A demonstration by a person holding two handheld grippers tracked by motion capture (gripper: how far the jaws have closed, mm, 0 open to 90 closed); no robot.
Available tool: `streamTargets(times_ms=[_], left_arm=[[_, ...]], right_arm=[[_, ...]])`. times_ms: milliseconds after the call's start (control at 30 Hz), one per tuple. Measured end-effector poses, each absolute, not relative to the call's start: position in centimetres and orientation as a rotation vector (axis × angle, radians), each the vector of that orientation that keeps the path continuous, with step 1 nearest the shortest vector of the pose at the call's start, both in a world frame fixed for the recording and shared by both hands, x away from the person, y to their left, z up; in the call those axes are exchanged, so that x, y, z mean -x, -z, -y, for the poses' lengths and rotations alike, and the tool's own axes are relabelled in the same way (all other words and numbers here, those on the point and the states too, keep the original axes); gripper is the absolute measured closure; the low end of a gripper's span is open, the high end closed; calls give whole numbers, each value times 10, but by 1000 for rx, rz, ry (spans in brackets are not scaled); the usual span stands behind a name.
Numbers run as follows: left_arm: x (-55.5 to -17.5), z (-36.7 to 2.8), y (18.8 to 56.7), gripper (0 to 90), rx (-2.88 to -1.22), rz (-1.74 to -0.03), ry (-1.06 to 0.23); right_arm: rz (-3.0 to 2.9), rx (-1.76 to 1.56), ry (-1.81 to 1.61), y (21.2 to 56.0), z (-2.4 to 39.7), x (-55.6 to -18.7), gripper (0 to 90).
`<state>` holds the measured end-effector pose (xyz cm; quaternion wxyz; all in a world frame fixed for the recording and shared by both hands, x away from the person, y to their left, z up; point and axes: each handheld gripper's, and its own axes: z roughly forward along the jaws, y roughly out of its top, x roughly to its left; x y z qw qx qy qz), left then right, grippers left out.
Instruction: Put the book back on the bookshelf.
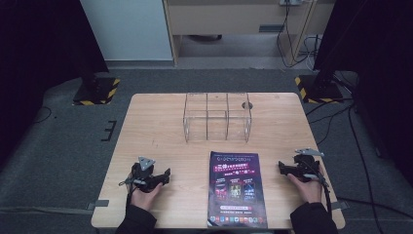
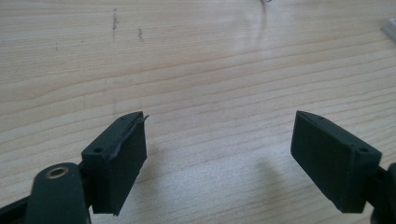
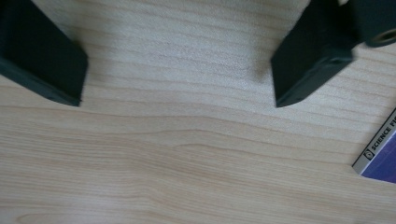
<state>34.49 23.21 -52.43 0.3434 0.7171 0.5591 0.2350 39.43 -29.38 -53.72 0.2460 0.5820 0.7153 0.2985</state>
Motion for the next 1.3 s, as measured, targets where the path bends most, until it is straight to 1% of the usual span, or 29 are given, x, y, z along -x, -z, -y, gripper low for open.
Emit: streamTargets(times_ms=[133, 267, 467, 500, 567, 767, 1300], left_arm=[[-343, -229, 520, 189, -1840, -1437, -612], [-340, -223, 515, 213, -1818, -1407, -604], [-337, -215, 510, 225, -1806, -1375, -602], [-336, -212, 508, 228, -1794, -1363, -605], [-336, -211, 507, 231, -1786, -1357, -605], [-334, -201, 503, 231, -1756, -1322, -593], [-333, -178, 497, 234, -1765, -1265, -548]], right_arm=[[-1955, -1556, -837, 535, 294, -391, 104], [-1967, -1504, -851, 530, 290, -385, 78], [-1966, -1478, -882, 523, 288, -379, 79], [-1963, -1460, -913, 522, 289, -376, 94], [-1964, -1460, -917, 522, 289, -376, 95], [-1943, -1462, -945, 516, 286, -371, 69], [-1924, -1431, -967, 508, 277, -367, 76]])
